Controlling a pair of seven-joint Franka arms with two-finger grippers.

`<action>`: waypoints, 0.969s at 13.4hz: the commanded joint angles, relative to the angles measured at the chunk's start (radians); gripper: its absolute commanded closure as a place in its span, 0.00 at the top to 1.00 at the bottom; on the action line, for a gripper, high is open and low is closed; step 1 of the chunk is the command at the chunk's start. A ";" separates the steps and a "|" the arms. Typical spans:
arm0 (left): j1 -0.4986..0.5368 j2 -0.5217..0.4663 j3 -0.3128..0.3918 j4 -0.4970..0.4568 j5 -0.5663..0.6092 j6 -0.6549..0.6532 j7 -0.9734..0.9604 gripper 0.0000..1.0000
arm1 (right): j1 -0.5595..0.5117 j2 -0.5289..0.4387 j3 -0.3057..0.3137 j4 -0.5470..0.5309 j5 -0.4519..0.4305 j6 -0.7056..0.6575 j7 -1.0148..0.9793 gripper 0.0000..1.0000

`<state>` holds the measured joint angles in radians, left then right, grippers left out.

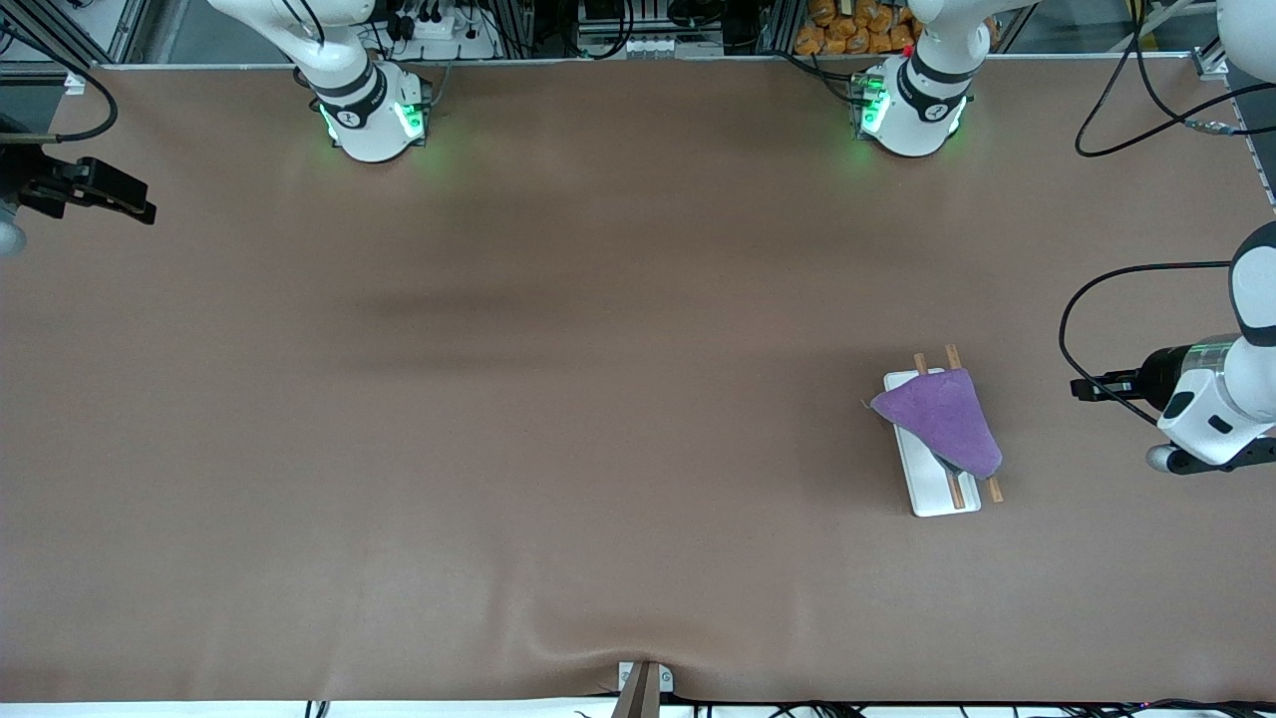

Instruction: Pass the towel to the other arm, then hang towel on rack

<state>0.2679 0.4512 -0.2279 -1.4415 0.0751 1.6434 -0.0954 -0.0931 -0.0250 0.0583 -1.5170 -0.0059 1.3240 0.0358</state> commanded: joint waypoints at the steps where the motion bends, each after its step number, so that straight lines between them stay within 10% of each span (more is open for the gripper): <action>1: 0.013 -0.040 -0.010 0.006 0.006 -0.010 0.042 1.00 | 0.022 -0.032 -0.050 -0.020 0.052 0.033 0.018 1.00; 13: 0.002 -0.270 -0.073 0.076 0.012 -0.042 0.120 1.00 | 0.038 -0.026 -0.089 0.009 0.041 0.087 -0.125 1.00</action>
<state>0.2645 0.2264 -0.2834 -1.3473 0.0751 1.6350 0.0181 -0.0551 -0.0389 -0.0137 -1.5087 0.0201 1.4134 -0.0824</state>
